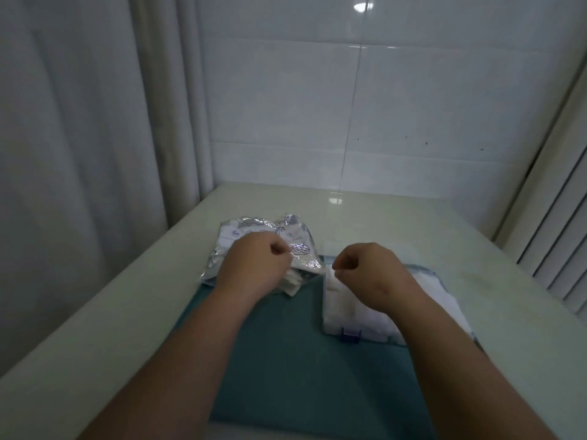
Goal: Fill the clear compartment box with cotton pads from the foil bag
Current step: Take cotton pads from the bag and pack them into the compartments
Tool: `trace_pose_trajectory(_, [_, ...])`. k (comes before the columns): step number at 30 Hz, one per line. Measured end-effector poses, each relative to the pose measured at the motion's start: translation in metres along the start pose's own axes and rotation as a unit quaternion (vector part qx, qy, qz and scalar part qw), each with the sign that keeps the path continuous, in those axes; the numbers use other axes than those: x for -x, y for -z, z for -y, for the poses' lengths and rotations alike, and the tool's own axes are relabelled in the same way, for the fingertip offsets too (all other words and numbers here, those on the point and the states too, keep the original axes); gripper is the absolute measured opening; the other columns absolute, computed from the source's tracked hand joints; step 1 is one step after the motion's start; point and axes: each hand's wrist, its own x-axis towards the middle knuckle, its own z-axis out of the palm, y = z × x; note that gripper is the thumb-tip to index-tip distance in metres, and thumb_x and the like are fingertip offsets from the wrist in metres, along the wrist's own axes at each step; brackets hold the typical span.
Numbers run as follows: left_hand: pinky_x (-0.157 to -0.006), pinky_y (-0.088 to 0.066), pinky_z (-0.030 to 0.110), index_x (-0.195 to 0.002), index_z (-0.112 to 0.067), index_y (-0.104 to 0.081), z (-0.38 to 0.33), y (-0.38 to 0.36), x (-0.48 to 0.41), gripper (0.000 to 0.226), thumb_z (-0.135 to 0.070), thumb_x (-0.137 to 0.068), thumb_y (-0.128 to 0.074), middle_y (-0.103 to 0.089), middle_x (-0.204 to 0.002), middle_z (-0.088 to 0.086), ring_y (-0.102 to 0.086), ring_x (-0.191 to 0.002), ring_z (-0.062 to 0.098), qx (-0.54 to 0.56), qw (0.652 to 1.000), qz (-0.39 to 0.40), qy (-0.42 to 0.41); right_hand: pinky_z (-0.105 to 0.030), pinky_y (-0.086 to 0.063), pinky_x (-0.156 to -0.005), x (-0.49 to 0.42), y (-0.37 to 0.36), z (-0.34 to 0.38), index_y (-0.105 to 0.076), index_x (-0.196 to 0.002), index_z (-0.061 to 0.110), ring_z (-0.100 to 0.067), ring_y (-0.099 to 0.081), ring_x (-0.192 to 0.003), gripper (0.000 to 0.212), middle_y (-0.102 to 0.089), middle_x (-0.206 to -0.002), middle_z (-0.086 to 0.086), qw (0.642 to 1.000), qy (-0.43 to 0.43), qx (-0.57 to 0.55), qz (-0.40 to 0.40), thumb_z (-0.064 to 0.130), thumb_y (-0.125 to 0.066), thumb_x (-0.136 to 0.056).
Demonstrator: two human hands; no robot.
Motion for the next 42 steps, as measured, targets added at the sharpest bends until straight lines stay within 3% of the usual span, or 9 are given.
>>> trace_pose_trajectory(5, [-0.072,-0.048,0.028,-0.073,-0.026,-0.071,0.029,0.02,-0.013,0.007,-0.026,-0.079,-0.067,-0.071,-0.081,-0.008,-0.065,-0.082,0.017,0.005,0.996,-0.077,0.035,-0.025,-0.043,-0.076,-0.019,-0.011,0.013,-0.061,-0.119,0.023,-0.02,-0.062,-0.095,0.027,-0.068,-0.112,-0.003,0.999,0.008,-0.033,-0.004,0.02,-0.048,-0.096])
trace_pose_trajectory(9, [-0.089,-0.046,0.037,-0.102,-0.025,-0.07,0.06,0.022,-0.019,0.022,-0.022,-0.084,-0.058,-0.067,-0.108,0.01,-0.058,-0.103,0.034,-0.11,0.986,-0.098,0.083,-0.03,-0.045,-0.066,-0.029,-0.026,0.019,-0.049,-0.122,0.027,-0.023,-0.06,-0.079,0.024,-0.066,-0.105,-0.008,0.998,0.008,-0.063,0.024,0.027,-0.044,-0.099])
trace_pose_trajectory(11, [-0.093,-0.044,0.038,-0.115,-0.025,-0.061,0.07,0.022,-0.022,0.029,-0.025,-0.087,-0.054,-0.061,-0.119,0.015,-0.053,-0.11,0.039,-0.144,0.98,-0.048,0.13,-0.028,-0.042,-0.069,-0.03,-0.033,0.02,-0.054,-0.117,0.027,-0.023,-0.061,-0.087,0.02,-0.066,-0.108,-0.004,0.998,0.014,-0.05,0.033,0.026,-0.048,-0.097])
trace_pose_trajectory(13, [-0.095,-0.045,0.041,-0.118,-0.023,-0.053,0.073,0.022,-0.023,0.032,-0.022,-0.086,-0.054,-0.06,-0.12,0.016,-0.054,-0.11,0.039,-0.104,0.981,-0.021,0.16,-0.024,-0.041,-0.072,-0.029,-0.039,0.02,-0.061,-0.104,0.028,-0.019,-0.06,-0.091,0.019,-0.064,-0.102,0.003,0.999,0.019,-0.044,0.023,0.015,-0.055,-0.091])
trace_pose_trajectory(18, [-0.089,-0.049,0.043,-0.123,-0.026,-0.046,0.065,0.02,-0.021,0.051,-0.02,-0.078,-0.068,-0.066,-0.102,0.007,-0.062,-0.097,0.032,0.043,0.982,-0.081,0.164,-0.021,-0.043,-0.064,-0.024,-0.04,0.019,-0.06,-0.076,0.03,-0.012,-0.06,-0.081,0.028,-0.065,-0.084,0.009,0.996,0.044,-0.068,-0.042,0.002,-0.062,-0.078])
trace_pose_trajectory(22, [-0.085,-0.054,0.038,-0.114,-0.024,-0.064,0.06,0.018,-0.025,0.041,-0.012,-0.075,-0.062,-0.072,-0.091,0.001,-0.069,-0.087,0.023,0.177,0.959,-0.141,0.169,-0.02,-0.041,-0.059,-0.014,-0.036,0.018,-0.049,-0.081,0.027,-0.011,-0.055,-0.069,0.027,-0.062,-0.081,0.007,0.986,0.076,-0.11,-0.103,0.004,-0.062,-0.08])
trace_pose_trajectory(27, [-0.082,-0.058,0.042,-0.075,-0.031,-0.067,0.058,0.014,-0.025,0.023,-0.009,-0.074,-0.063,-0.07,-0.079,-0.011,-0.069,-0.079,0.018,0.223,0.948,-0.178,0.142,-0.024,-0.042,-0.059,-0.012,-0.032,0.012,-0.044,-0.081,0.027,-0.014,-0.055,-0.067,0.025,-0.062,-0.081,0.007,0.981,0.074,-0.129,-0.124,0.012,-0.064,-0.083])
trace_pose_trajectory(38, [-0.069,-0.047,0.031,-0.067,-0.023,-0.063,0.048,0.019,-0.024,0.023,-0.002,-0.075,-0.058,-0.064,-0.072,-0.008,-0.06,-0.075,0.018,0.303,0.913,-0.236,0.139,-0.019,-0.041,-0.057,-0.013,-0.028,0.011,-0.046,-0.073,0.029,-0.007,-0.05,-0.062,0.028,-0.058,-0.077,0.013,0.975,0.086,-0.146,-0.147,0.012,-0.065,-0.084])
trace_pose_trajectory(42, [-0.077,-0.056,0.041,-0.073,-0.024,-0.066,0.047,0.019,-0.024,0.02,-0.005,-0.074,-0.059,-0.069,-0.081,-0.004,-0.067,-0.082,0.022,0.301,0.917,-0.224,0.135,-0.017,-0.039,-0.055,-0.013,-0.032,0.01,-0.047,-0.075,0.03,-0.005,-0.051,-0.061,0.026,-0.058,-0.08,0.013,0.974,0.084,-0.146,-0.149,0.012,-0.063,-0.087])
